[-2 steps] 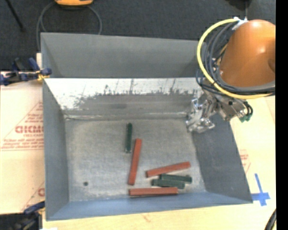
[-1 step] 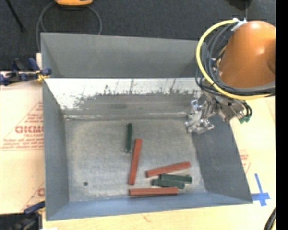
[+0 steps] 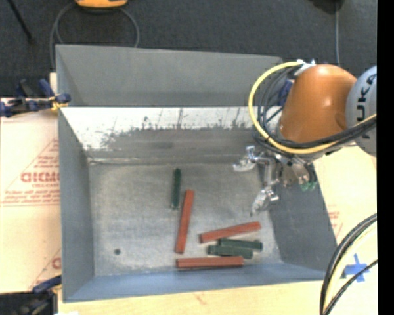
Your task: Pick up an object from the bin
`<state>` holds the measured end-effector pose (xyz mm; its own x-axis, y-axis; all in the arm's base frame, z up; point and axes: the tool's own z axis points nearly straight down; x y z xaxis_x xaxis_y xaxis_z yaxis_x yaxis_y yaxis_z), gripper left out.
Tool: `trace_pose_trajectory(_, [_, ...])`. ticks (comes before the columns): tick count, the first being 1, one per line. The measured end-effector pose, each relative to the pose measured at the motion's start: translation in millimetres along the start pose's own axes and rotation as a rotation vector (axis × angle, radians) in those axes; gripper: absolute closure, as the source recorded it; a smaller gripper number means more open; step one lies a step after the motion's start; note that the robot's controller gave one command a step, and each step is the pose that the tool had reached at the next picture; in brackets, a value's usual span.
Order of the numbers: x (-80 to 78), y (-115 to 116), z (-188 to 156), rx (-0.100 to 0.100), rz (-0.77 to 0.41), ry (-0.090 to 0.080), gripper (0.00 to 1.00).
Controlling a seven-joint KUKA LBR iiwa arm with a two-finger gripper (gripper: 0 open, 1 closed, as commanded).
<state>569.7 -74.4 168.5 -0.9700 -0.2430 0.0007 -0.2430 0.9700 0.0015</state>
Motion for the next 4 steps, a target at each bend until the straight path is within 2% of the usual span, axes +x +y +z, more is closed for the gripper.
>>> trace_pose_trajectory(1, [-1.3,-0.4,-3.0,0.002,0.000,-0.005,0.00])
trace_pose_trajectory(2, [42.3,20.0,72.4,0.002,-0.006,-0.003,1.00])
trace_pose_trajectory(3, [42.2,19.9,72.2,0.002,-0.007,-0.004,1.00])
trace_pose_trajectory(4, [37.1,25.1,-38.2,0.002,-0.029,-0.004,1.00])
